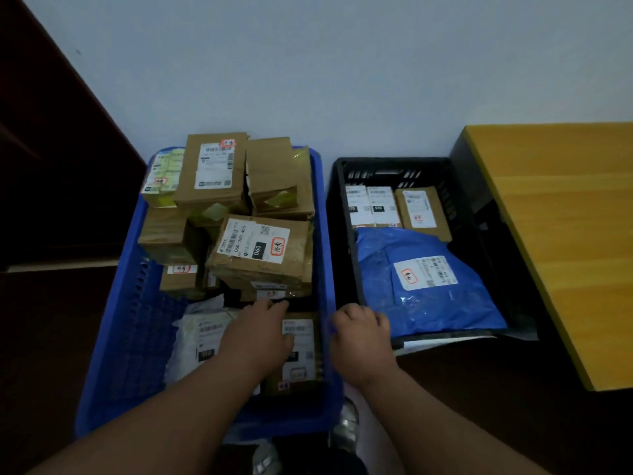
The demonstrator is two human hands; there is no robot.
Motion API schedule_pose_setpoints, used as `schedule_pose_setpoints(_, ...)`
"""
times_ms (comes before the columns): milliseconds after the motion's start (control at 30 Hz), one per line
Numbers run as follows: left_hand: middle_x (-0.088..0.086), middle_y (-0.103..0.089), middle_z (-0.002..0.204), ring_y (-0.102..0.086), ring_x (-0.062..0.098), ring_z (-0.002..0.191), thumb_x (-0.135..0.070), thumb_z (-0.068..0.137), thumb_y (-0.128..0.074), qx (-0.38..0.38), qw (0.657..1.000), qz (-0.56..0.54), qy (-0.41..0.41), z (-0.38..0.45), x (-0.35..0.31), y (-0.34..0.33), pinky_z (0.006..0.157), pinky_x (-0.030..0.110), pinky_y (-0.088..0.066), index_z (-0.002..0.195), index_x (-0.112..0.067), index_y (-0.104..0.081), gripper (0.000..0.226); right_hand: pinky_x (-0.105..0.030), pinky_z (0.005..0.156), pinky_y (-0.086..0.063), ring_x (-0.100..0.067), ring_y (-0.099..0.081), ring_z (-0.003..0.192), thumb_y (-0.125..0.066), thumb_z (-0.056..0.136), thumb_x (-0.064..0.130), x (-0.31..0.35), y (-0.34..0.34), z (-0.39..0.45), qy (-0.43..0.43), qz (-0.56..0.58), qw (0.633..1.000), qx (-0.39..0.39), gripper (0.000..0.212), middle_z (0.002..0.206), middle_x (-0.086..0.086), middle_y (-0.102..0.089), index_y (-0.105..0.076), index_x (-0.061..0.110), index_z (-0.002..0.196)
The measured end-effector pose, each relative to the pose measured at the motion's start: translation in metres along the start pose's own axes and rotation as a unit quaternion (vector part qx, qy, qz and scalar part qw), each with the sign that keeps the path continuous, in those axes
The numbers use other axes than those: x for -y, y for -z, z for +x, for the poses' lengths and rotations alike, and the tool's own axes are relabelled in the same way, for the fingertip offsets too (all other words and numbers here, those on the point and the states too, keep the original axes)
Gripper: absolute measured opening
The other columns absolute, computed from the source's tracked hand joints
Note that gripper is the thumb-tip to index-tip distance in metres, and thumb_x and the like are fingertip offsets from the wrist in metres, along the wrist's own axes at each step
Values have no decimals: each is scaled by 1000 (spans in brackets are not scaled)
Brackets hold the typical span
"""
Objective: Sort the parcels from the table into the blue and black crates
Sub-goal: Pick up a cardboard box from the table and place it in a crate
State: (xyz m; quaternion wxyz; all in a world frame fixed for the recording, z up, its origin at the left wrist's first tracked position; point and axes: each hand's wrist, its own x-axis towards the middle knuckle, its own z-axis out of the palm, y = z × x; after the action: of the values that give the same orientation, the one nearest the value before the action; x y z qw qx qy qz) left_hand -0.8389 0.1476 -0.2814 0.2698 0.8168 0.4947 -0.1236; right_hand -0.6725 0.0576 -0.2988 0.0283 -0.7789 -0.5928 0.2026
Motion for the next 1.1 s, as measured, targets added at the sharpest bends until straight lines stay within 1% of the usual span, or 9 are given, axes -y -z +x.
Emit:
schedule_pose_setpoints(167, 3, -44, 136, -43, 21, 124, -48, 92, -51, -32, 997, 5, -74, 23, -71, 6, 99, 37, -44, 148, -26, -35, 62, -38, 100, -25, -22, -44, 119, -48, 86, 35, -81, 25, 1, -76, -43, 996, -29, 37, 124, 2, -50, -55, 29, 122)
schedule_pose_setpoints(300, 3, -37, 142, -38, 24, 127, -52, 88, -54, -32, 995, 24, -95, 60, -134, -3, 103, 41, -42, 149, -25, -29, 71, -42, 105, -30, -26, -37, 130, -50, 88, 41, -154, 42, 20, -124, -47, 991, -12, 50, 145, -1, -38, -45, 27, 136)
schedule_pose_setpoints(433, 1, -13, 158, -21, 27, 139, -56, 85, -57, 36, 996, 36, -70, 110, -191, -29, 110, 45, -35, 153, -30, -9, 87, -53, 115, -22, -35, -12, 146, -56, 83, 60, -231, 53, 49, -145, -30, 986, 71, 83, 162, -5, -6, -17, 31, 150)
schedule_pose_setpoints(567, 0, 17, 161, 5, 27, 148, -55, 82, -65, 91, 992, 81, -29, 157, -224, -57, 116, 49, -26, 152, -35, 13, 106, -66, 112, -13, -38, 17, 146, -67, 72, 67, -283, 53, 81, -145, -18, 974, 174, 116, 155, 4, 36, 20, 46, 147)
schedule_pose_setpoints(700, -5, 34, 155, 20, 29, 146, -48, 78, -72, 143, 983, 115, 10, 185, -232, -82, 116, 49, -25, 148, -39, 23, 118, -77, 106, -15, -40, 31, 141, -81, 63, 59, -305, 44, 107, -120, -22, 960, 253, 140, 144, 4, 52, 38, 50, 136)
schedule_pose_setpoints(767, -7, 41, 150, 23, 31, 145, -45, 76, -74, 166, 978, 126, 23, 190, -230, -93, 115, 49, -27, 145, -41, 27, 122, -81, 101, -6, -41, 35, 139, -82, 61, 58, -300, 37, 112, -96, -51, 956, 272, 144, 142, 1, 53, 41, 47, 135)
schedule_pose_setpoints(900, -6, 52, 141, 24, 36, 144, -50, 68, -81, 153, 977, 143, 32, 189, -228, -102, 116, 51, -24, 132, -42, 41, 138, -78, 100, 12, -42, 42, 134, -80, 69, 50, -284, 25, 113, 5, -144, 955, 260, 139, 138, -5, 58, 42, 43, 135)
schedule_pose_setpoints(967, -7, 55, 137, 23, 38, 144, -51, 65, -83, 163, 977, 134, 40, 203, -225, -113, 115, 51, -26, 127, -44, 46, 142, -79, 99, 11, -43, 45, 131, -79, 73, 46, -287, 11, 123, 8, -146, 947, 285, 136, 136, -4, 59, 41, 43, 136)
schedule_pose_setpoints(1100, -9, 59, 133, 14, 38, 146, -47, 64, -85, 200, 972, 116, 44, 208, -221, -123, 106, 50, -41, 126, -46, 46, 146, -83, 96, 6, -44, 45, 130, -79, 76, 43, -288, -4, 120, 0, -152, 937, 314, 134, 136, -3, 60, 41, 43, 136)
